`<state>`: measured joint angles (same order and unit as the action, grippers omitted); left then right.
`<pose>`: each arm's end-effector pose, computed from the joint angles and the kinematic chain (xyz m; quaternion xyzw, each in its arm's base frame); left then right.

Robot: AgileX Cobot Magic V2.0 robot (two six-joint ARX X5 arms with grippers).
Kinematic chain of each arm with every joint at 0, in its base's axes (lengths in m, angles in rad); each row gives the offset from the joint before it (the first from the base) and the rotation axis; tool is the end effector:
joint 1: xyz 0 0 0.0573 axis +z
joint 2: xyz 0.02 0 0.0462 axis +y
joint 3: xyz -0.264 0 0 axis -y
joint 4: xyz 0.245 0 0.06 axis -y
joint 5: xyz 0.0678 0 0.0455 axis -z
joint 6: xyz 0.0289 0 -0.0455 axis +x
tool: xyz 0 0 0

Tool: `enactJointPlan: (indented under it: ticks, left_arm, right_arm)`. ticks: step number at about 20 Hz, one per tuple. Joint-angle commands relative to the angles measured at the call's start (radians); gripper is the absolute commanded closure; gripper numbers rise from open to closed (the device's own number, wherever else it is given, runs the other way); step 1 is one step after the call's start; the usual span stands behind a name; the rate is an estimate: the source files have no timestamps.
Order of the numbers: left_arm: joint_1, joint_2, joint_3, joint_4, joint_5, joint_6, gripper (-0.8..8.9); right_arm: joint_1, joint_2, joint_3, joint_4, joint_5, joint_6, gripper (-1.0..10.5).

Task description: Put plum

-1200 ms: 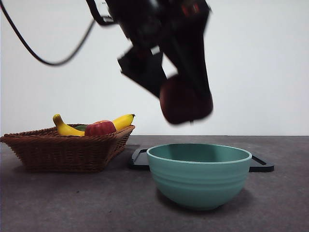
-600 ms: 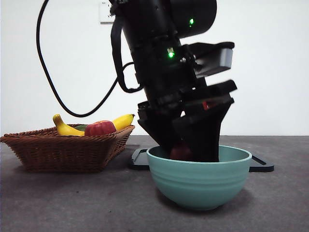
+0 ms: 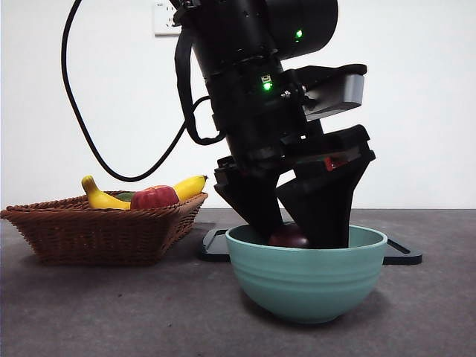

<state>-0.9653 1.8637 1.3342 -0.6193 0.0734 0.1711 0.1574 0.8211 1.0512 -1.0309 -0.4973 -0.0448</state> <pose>0.2132 -0.3116 0.1961 0.2958 0.4528 -0.4570 0.7061 0.1261 0.0340 0.3441 0.0464 0.3774 0.3046 0.8733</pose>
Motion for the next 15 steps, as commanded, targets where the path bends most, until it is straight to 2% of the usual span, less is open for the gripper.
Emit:
enactJointPlan:
  ticks: [1, 7, 10, 15]
  left_arm:
    - [-0.009, -0.002, 0.045, -0.021, -0.004, 0.011, 3.88]
    - [0.033, -0.177, 0.079, -0.019, -0.004, -0.027, 3.88]
    - [0.098, -0.311, 0.079, -0.023, -0.004, -0.084, 3.88]
    - [0.253, -0.521, 0.074, -0.088, 0.035, -0.114, 3.89]
  right_arm:
    - [0.004, 0.007, 0.019, 0.009, 0.000, 0.007, 5.4]
    - [0.004, 0.007, 0.019, 0.009, 0.000, 0.007, 5.4]
    - [0.004, 0.007, 0.019, 0.009, 0.000, 0.006, 5.4]
    - [0.004, 0.007, 0.019, 0.009, 0.000, 0.006, 5.4]
